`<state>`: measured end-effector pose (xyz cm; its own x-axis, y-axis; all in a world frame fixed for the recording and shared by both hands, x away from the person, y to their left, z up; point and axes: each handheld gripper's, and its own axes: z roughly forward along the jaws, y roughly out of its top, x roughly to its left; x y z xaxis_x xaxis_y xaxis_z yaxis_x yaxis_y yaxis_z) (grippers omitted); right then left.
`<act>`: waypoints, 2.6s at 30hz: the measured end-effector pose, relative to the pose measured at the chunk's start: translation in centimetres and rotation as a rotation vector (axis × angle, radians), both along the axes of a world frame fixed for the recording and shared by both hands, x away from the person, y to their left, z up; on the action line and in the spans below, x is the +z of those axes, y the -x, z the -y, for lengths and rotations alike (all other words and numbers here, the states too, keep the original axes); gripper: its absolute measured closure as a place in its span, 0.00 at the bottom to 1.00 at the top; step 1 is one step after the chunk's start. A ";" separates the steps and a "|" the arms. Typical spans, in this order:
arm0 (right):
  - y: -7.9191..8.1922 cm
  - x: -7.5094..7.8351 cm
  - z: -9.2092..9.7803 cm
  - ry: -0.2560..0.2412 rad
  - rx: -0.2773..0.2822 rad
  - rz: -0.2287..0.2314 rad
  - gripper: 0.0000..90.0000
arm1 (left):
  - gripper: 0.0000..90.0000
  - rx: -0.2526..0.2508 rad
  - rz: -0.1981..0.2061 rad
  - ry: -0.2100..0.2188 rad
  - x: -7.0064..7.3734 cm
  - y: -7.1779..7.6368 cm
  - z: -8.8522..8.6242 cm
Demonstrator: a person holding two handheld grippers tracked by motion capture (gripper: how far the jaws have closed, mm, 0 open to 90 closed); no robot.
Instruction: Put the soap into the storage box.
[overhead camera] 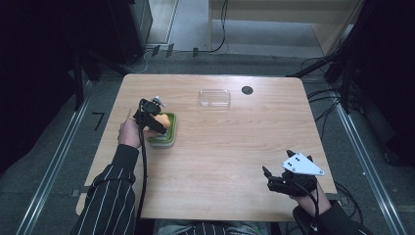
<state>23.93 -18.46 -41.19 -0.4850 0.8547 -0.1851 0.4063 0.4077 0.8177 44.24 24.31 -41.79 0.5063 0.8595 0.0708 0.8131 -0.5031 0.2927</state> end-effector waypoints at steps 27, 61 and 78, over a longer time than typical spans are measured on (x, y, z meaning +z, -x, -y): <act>0.0 0.0 0.0 0.001 0.001 0.000 0.15 | 0.43 -0.018 -0.016 -0.111 -1.0 0.1 1.4; -0.3 -0.1 0.0 0.002 0.003 -0.002 0.15 | 0.25 0.033 -0.001 -0.128 -0.3 0.4 1.1; 0.4 0.1 0.2 0.000 -0.013 0.005 0.15 | 0.14 0.044 0.004 -0.047 1.7 2.8 0.1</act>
<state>23.57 -18.62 -41.12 -0.4730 0.8609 -0.1876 0.4074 0.4024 0.8198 41.48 24.20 -40.09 0.4681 0.8764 0.1136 0.8335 -0.4805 0.2728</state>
